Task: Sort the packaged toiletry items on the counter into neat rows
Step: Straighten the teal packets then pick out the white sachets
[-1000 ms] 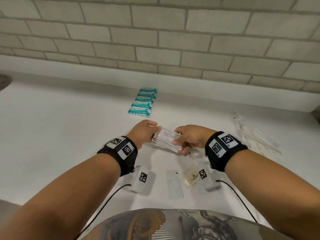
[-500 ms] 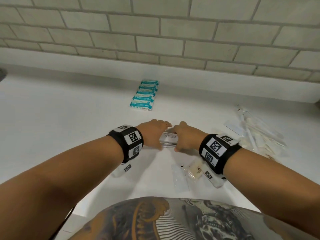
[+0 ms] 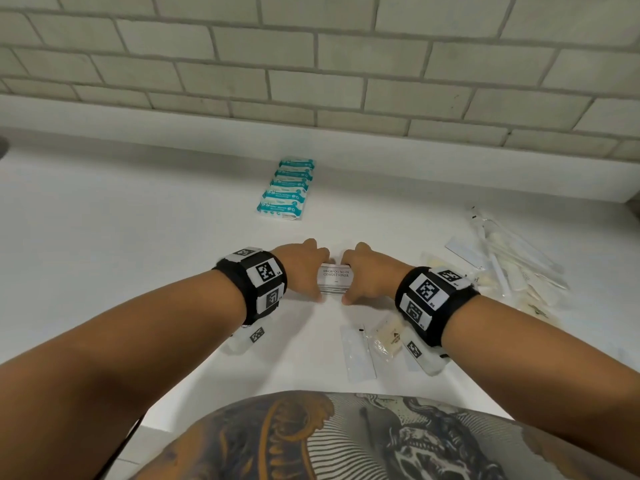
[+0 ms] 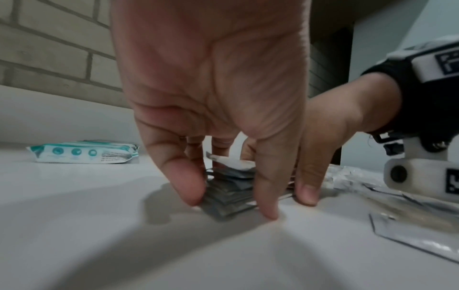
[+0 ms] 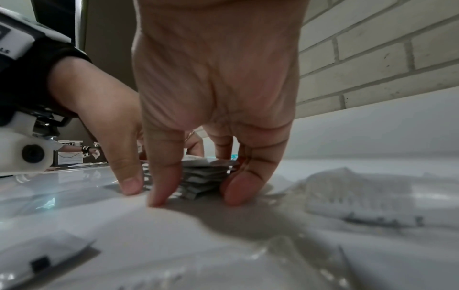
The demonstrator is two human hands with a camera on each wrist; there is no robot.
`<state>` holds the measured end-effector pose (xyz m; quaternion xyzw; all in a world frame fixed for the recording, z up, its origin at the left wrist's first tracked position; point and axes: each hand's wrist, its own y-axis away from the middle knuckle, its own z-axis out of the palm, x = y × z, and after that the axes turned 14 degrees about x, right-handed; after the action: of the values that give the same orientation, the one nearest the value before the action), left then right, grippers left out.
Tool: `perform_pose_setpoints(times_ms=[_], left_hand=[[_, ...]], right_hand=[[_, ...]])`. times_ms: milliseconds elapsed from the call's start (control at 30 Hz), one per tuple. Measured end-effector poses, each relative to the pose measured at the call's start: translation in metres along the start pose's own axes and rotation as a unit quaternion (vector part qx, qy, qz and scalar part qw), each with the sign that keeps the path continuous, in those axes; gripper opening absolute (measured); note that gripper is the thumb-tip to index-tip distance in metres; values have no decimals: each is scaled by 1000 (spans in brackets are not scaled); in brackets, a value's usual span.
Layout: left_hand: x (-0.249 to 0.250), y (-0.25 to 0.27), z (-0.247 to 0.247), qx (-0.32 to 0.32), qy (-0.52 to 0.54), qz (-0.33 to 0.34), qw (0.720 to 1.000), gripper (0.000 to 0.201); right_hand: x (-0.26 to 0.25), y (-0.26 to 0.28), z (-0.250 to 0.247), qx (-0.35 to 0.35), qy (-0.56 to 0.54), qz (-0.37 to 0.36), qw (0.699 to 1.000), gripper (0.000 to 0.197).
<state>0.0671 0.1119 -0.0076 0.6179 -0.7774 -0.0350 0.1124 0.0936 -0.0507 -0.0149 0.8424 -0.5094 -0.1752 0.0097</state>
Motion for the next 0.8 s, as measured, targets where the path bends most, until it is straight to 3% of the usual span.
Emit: perform_pose_setpoints(times_ms=[267,467,800], left_hand=[[4,-9,0,-15,-16,0,1000,66],[0,-19,1,9,-27,7,1000,64],[-10,-95,-24,44,-47,22,998,56]], right_hand=[[0,-3,1,-10,-4,4,1000,60],[5,-11,-3,1,-4,21,1000,58],[32,-74,-36,26,49,52,997,61]])
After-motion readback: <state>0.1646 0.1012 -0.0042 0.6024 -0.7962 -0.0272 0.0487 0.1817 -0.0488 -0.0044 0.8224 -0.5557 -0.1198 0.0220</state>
